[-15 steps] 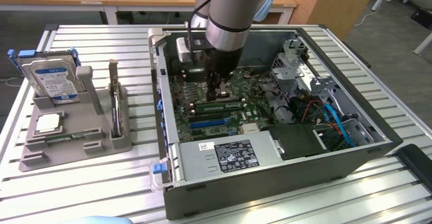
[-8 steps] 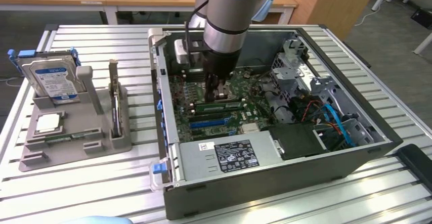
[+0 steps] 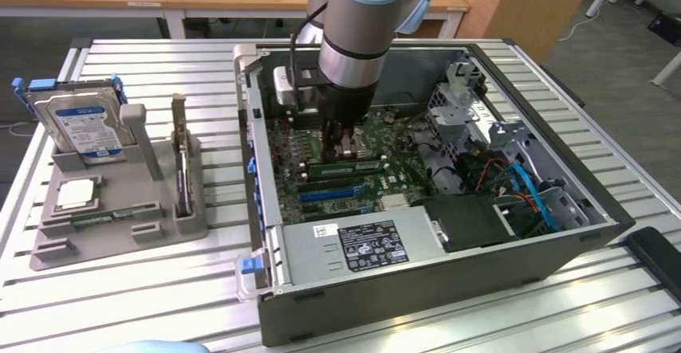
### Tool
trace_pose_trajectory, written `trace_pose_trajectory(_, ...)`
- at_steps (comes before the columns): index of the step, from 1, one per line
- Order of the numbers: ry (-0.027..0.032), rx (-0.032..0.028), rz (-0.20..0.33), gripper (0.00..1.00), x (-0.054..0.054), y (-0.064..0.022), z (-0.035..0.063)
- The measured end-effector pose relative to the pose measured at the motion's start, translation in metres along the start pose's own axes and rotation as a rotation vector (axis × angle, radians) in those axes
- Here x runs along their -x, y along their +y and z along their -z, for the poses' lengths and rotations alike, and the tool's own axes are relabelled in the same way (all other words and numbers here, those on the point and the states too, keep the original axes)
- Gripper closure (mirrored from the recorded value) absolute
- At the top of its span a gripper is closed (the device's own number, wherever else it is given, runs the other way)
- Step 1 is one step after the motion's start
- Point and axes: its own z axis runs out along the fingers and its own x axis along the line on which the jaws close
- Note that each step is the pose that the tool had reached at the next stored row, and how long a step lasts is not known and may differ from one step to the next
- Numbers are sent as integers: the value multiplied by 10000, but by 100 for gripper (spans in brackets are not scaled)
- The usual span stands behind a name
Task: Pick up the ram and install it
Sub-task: 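Press down the ram until it locks into place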
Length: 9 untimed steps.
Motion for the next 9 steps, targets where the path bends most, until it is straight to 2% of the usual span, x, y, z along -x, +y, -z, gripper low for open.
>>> trace_pose_trajectory(9,0,0,1,90,-6,9,-78)
